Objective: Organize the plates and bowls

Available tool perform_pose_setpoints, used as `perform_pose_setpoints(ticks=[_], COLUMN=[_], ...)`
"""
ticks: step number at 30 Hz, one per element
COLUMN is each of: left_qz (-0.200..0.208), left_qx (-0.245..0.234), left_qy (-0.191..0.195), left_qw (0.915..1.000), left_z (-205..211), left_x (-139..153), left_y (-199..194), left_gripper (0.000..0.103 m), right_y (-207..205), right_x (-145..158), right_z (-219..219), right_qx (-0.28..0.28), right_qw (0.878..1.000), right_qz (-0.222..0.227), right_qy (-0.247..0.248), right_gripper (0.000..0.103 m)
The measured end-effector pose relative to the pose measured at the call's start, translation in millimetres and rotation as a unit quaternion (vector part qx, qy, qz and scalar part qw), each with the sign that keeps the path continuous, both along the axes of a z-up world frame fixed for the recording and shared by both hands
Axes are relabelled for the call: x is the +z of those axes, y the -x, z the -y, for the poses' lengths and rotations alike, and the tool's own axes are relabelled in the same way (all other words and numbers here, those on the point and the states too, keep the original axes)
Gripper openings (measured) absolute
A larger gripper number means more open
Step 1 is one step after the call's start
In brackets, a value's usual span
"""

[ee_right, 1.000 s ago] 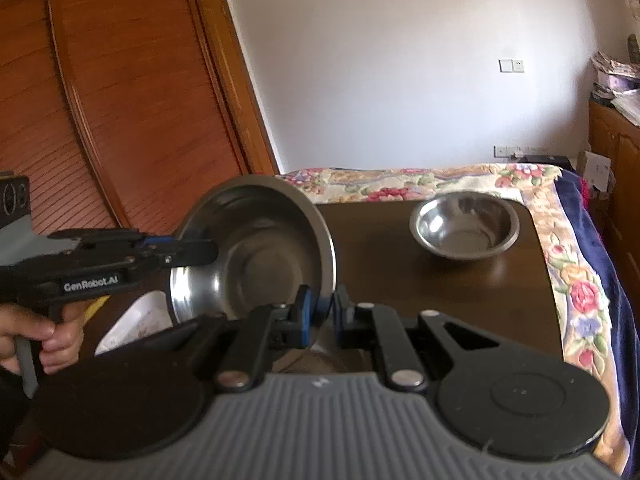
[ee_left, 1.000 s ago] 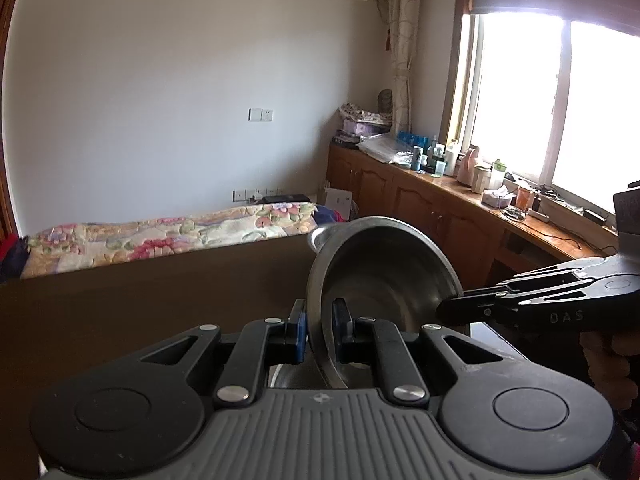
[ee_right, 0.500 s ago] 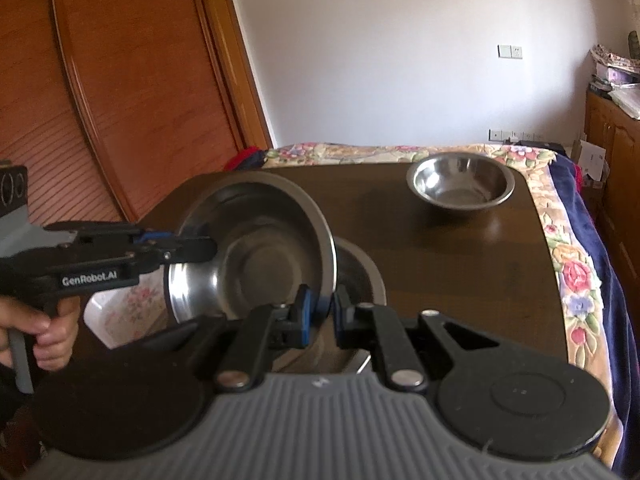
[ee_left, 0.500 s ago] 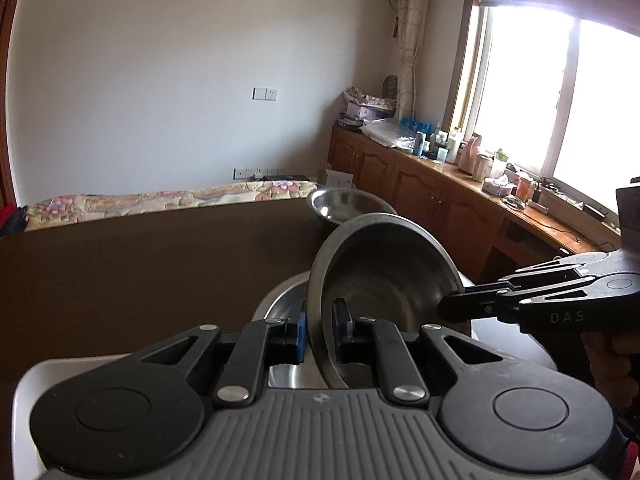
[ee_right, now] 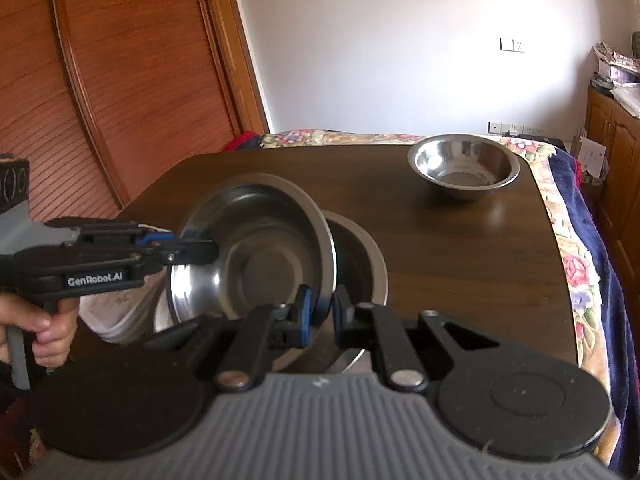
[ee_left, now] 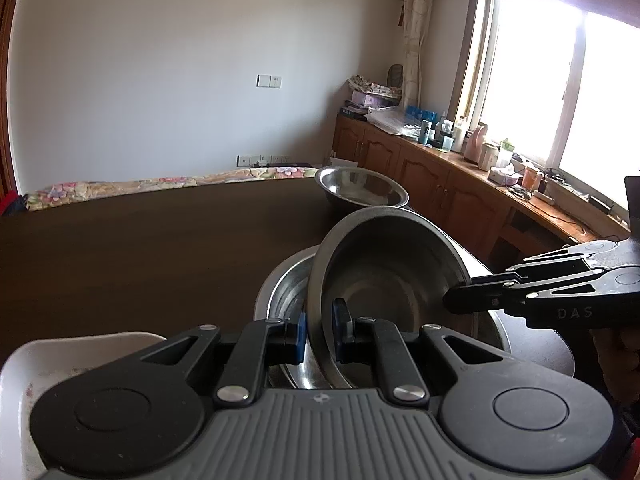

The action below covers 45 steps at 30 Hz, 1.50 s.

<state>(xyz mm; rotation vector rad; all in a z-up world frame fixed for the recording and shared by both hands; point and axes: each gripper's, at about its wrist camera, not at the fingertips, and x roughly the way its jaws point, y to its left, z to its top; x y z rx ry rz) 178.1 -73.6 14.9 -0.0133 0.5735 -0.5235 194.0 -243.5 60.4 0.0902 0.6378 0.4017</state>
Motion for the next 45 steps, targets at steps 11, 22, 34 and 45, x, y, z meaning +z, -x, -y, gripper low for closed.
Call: perform_pose_setpoints(ticks=[11, 22, 34, 45], left_qz=[-0.005, 0.001, 0.036, 0.117], left_qx=[-0.002, 0.0, 0.011, 0.04], left_qy=[-0.004, -0.003, 0.001, 0.005], left_qw=[1.0, 1.0, 0.9993, 0.9923], left_z=[5, 7, 5, 3], left_x=[-5, -9, -1, 20], left_y=[-7, -4, 13, 59], left_gripper=[0.042, 0.042, 0.07, 0.103], right_y=[-5, -4, 16, 48], right_x=[-7, -9, -4, 0], right_z=[-4, -13, -21, -15], right_qx=[0.003, 0.007, -0.014, -0.046], right_qw=[1.0, 0.998, 0.991, 0.988], right_qz=[0.0, 0.025, 0.104, 0.143], right_qy=[0.018, 0.049, 0.081, 0.02], right_gripper=[0.013, 0.013, 0.014, 0.015])
